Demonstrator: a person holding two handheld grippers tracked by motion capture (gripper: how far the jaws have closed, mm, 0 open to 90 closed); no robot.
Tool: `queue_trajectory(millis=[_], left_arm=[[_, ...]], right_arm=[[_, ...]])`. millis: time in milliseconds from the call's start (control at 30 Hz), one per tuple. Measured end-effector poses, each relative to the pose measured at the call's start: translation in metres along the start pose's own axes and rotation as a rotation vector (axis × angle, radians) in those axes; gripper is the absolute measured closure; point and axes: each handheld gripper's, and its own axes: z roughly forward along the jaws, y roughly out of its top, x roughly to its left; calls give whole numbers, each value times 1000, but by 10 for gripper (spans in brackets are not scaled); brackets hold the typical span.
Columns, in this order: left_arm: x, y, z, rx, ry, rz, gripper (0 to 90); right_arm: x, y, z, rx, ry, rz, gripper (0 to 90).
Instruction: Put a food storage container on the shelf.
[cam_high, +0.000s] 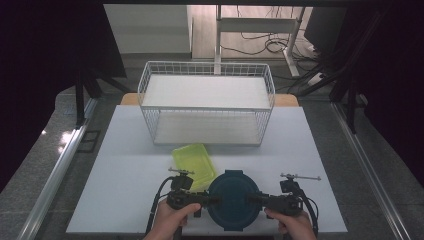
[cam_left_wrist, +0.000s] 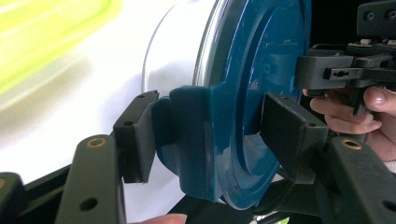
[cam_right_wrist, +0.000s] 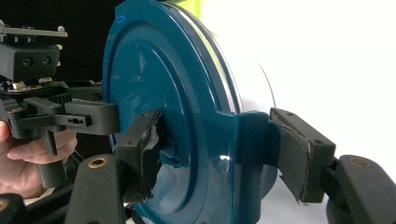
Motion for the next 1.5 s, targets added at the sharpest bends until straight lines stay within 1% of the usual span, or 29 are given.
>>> queue_trajectory(millis=[33,100,233,267,300,567,600,633,667,733,833,867,933,1100,1167,1200,1367,1500], left_arm=[[-1,3,-2,-10,-1,2,390],[-1,5,-3,-15,-1,2,390],[-4,14,-8,-27,-4,3,390],[-4,16,-10,-30,-2,5,390],[-5,18,-11,-35,0,7,390],[-4,43,-24,-52,5,22,390],[-4,50,-27,-58,6,27,390],[-4,50,-27,-58,6,27,390],[-4,55,-28,-61,6,33,390],[-5,61,-31,-67,6,33,390],[-8,69,-36,-80,14,45,390],[-8,72,-38,-84,15,47,391],[-9,77,-41,-87,16,52,390],[-12,87,-48,-111,13,55,391],[-12,88,-50,-111,17,56,391],[-12,90,-51,-116,17,63,391],[-14,99,-56,-126,19,60,391],[-15,106,-62,-138,26,67,390]], right_arm=[[3,4,-1,-6,1,-12,362],[4,6,-1,-7,0,-16,362],[10,17,-3,-13,-4,-40,362],[12,23,-3,-15,-2,-49,362],[12,23,-3,-15,-2,-49,362],[22,50,-1,-26,4,-75,362],[25,58,0,-30,4,-82,362],[25,58,0,-30,4,-82,362],[26,61,0,-31,5,-84,362],[29,69,0,-37,4,-90,362],[33,79,0,-43,10,-96,362],[35,85,-1,-44,14,-100,362],[36,87,-1,-44,14,-102,362],[46,103,-2,-53,12,-128,361],[47,104,-3,-54,11,-132,361],[48,106,-3,-56,12,-132,361],[52,117,-2,-59,14,-138,362],[57,126,-2,-64,18,-141,362]])
